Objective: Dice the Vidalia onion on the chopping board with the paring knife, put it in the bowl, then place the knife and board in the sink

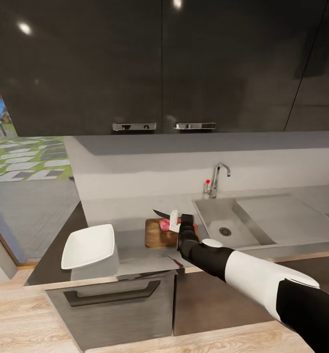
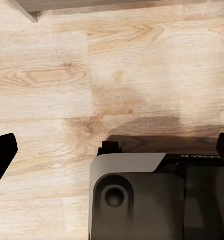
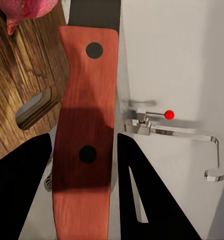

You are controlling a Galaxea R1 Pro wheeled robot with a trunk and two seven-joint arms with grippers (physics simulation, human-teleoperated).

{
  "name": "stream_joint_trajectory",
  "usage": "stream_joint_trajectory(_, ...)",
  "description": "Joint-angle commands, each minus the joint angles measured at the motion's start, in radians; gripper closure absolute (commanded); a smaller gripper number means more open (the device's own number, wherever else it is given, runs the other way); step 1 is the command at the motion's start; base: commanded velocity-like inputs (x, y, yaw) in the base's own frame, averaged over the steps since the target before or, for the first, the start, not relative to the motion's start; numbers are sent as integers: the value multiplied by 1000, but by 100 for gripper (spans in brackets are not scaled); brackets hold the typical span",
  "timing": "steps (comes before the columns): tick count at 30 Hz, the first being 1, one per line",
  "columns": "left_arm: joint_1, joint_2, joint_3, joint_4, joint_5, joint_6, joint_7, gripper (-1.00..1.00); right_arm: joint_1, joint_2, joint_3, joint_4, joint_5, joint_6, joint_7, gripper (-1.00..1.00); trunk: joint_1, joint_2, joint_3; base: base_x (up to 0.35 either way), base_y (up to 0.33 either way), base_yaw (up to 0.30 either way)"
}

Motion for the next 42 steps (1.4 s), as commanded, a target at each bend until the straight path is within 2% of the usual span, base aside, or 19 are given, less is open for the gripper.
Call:
stream_joint_trajectory(1, -2, 0, -3, 5, 6, -8, 1, -100, -2, 4, 6, 0, -2, 5, -5, 100, 1, -2, -2, 0, 0, 0)
stream_joint_trajectory(9, -2, 0, -3, 5, 6, -8, 1, -100, -2, 14, 6, 1, -2, 5, -5, 100, 1, -2, -2, 0, 0, 0)
stream_joint_trajectory(42, -2, 0, -3, 5, 6, -8, 1, -100, -2, 17, 6, 18, -2, 7, -4, 100, 1, -2, -2, 10, 7, 0)
